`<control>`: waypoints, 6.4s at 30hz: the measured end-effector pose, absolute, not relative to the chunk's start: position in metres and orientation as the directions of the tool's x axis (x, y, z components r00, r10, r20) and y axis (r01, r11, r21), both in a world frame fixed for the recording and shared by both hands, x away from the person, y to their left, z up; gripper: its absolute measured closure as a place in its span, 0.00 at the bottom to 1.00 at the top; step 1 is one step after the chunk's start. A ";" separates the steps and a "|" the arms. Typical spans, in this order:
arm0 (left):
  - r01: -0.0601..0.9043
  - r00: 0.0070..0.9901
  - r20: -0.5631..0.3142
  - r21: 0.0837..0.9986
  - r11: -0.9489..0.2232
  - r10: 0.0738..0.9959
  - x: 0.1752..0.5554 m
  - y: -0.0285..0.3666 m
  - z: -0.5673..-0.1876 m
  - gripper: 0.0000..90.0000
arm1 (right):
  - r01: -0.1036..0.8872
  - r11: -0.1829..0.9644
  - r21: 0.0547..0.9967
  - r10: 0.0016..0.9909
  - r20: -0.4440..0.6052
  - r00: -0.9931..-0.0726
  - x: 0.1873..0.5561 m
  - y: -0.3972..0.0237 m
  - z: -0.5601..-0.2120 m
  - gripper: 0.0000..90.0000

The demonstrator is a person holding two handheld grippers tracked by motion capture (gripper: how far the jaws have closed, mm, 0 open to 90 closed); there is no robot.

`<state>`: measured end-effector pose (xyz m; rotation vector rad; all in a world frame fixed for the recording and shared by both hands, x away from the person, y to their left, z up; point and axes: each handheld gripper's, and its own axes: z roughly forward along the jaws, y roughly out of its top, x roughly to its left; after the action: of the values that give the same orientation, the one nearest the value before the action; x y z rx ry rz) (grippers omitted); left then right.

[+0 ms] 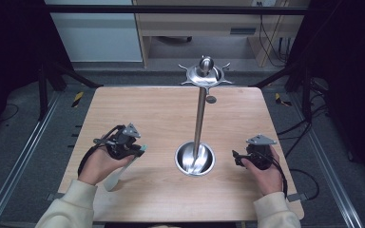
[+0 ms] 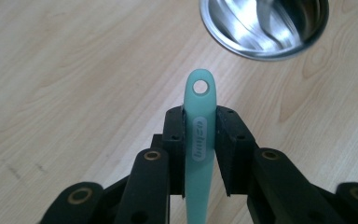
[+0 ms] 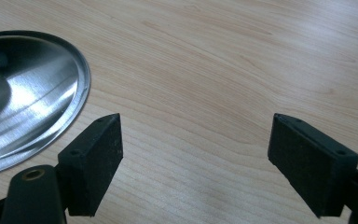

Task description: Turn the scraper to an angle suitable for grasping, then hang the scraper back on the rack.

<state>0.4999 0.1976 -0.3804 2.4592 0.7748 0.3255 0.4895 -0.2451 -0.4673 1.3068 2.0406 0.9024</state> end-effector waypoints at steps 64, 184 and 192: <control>0.257 0.817 0.092 0.825 -0.503 0.569 0.465 0.173 -0.293 0.83 | 0.519 0.300 0.800 0.931 -0.127 -0.342 0.491 -0.249 -0.464 0.09; 0.114 0.831 0.086 0.941 -0.319 0.550 0.458 0.125 -0.189 0.83 | 0.590 0.252 0.767 0.931 -0.026 -0.363 0.492 -0.252 -0.474 0.12; 0.105 0.824 0.102 0.939 -0.328 0.557 0.459 0.122 -0.188 0.83 | 0.592 0.253 0.765 0.930 -0.024 -0.366 0.492 -0.252 -0.474 0.12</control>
<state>0.4588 0.1220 -0.1878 1.8721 0.4999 0.4969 0.4917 -0.2516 -0.4741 1.3805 2.0507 0.9347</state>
